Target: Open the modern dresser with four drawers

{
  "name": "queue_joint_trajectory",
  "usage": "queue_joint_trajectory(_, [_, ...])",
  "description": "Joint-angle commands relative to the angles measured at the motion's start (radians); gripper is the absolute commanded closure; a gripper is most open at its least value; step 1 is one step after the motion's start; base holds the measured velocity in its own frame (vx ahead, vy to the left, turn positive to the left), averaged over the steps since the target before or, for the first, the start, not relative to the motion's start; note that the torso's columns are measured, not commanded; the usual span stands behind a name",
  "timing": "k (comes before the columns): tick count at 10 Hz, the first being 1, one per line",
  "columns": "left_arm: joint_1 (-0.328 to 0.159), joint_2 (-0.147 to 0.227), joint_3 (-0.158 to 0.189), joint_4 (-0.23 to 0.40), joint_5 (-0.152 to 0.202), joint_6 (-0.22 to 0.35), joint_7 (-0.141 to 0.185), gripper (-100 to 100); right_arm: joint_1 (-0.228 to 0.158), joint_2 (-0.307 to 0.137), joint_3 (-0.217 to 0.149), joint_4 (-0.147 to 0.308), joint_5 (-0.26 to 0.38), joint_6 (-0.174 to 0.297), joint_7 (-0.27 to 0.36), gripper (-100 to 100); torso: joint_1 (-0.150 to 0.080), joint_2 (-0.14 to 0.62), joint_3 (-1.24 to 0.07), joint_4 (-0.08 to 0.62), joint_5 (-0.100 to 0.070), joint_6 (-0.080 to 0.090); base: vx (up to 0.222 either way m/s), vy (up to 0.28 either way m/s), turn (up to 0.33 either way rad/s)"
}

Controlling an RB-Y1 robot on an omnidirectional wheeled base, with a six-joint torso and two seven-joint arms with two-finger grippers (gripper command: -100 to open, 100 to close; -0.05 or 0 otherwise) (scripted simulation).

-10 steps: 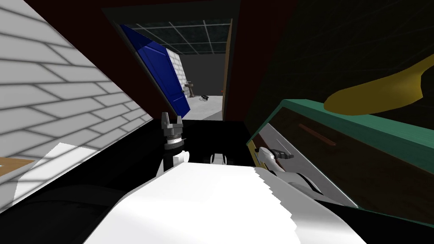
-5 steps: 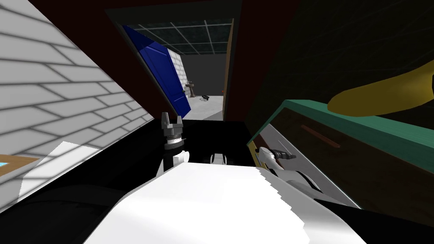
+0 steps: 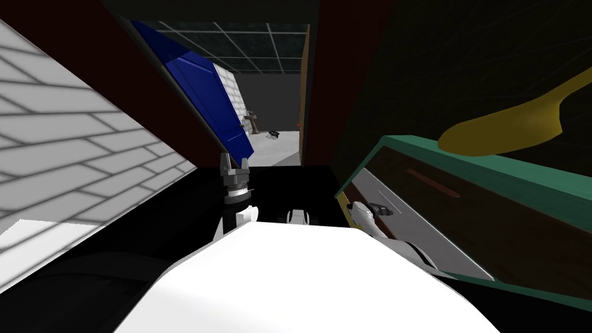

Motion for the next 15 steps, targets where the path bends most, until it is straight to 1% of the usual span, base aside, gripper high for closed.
queue_joint_trajectory(1, [0.000,0.000,0.000,0.000,0.000,0.000,0.000,0,0.037,0.032,-0.053,-0.057,0.073,-0.067,0.011,100,-0.001,0.003,0.002,0.001,0.000,0.000,0.081,0.069,-0.219])
queue_joint_trajectory(2, [0.000,0.000,0.000,0.000,0.000,0.000,0.000,0,0.037,0.032,-0.053,-0.064,0.080,-0.067,0.011,100,0.000,0.004,0.002,0.001,0.000,0.001,0.074,0.059,-0.137])
queue_joint_trajectory(3, [0.000,0.000,0.000,0.000,0.000,0.000,0.000,0,0.062,0.054,-0.088,-0.107,0.120,-0.106,0.022,100,0.001,0.003,0.002,0.001,0.000,-0.001,0.101,0.070,-0.193])
queue_joint_trajectory(4, [0.000,0.000,0.000,0.000,0.000,0.000,0.000,0,0.087,0.075,-0.120,-0.132,0.150,-0.132,0.033,100,0.002,0.001,0.000,0.000,0.001,0.000,0.136,0.144,-0.308])
queue_joint_trajectory(5, [0.000,0.000,0.000,0.000,0.000,0.000,0.000,0,0.087,0.075,-0.124,-0.154,0.172,-0.145,0.033,100,0.006,-0.001,-0.001,0.000,0.001,0.000,0.093,0.123,-0.160])
queue_joint_trajectory(6, [0.000,0.000,0.000,0.000,0.000,0.000,0.000,0,0.111,0.096,-0.160,-0.189,0.206,-0.181,0.044,100,0.003,0.001,0.000,0.000,0.001,-0.001,0.087,0.100,-0.185])
queue_joint_trajectory(7, [0.000,0.000,0.000,0.000,0.000,0.000,0.000,0,0.111,0.096,-0.160,-0.199,0.218,-0.184,0.044,100,0.001,0.002,0.001,0.000,0.000,0.000,0.072,0.069,-0.101])
queue_joint_trajectory(8, [0.000,0.000,0.000,0.000,0.000,0.000,0.000,0,0.136,0.117,-0.196,-0.233,0.258,-0.223,0.056,100,-0.001,0.003,0.002,0.001,0.000,0.000,0.103,0.071,-0.188])
queue_joint_trajectory(9, [0.000,0.000,0.000,0.000,0.000,0.000,0.000,0,0.136,0.117,-0.196,-0.244,0.264,-0.223,0.056,100,0.000,0.001,0.001,0.000,0.000,0.000,0.064,0.071,-0.130])
queue_joint_trajectory(10, [0.000,0.000,0.000,0.000,0.000,0.000,0.000,0,0.161,0.139,-0.232,-0.287,0.303,-0.263,0.067,100,0.001,0.002,0.001,0.001,0.000,0.000,0.065,0.088,-0.251])
queue_joint_trajectory(11, [0.000,0.000,0.000,0.000,0.000,0.000,0.000,0,0.161,0.139,-0.232,-0.289,0.310,-0.263,0.067,100,0.003,0.002,0.001,0.001,0.001,0.001,0.062,0.087,-0.100])
queue_joint_trajectory(12, [0.000,0.000,0.000,0.000,0.000,0.000,0.000,0,0.185,0.160,-0.268,-0.334,0.349,-0.302,0.078,100,0.002,0.002,0.001,0.001,0.001,-0.001,0.083,0.094,-0.180])
queue_joint_trajectory(13, [0.000,0.000,0.000,0.000,0.000,0.000,0.000,0,0.185,0.160,-0.268,-0.334,0.356,-0.302,0.078,100,0.003,0.000,0.000,0.000,0.001,0.000,0.062,0.079,-0.120])
queue_joint_trajectory(14, [0.000,0.000,0.000,0.000,0.000,0.000,0.000,0,0.182,0.157,-0.263,-0.329,0.346,-0.296,0.077,100,0.001,0.001,0.001,0.000,0.000,0.000,0.019,0.031,-0.010])
queue_joint_trajectory(15, [0.000,0.000,0.000,0.000,0.000,0.000,0.000,0,0.176,0.150,-0.270,-0.330,0.345,-0.300,0.084,-100,-0.001,0.003,0.002,0.001,0.000,0.000,0.098,-0.077,0.007])
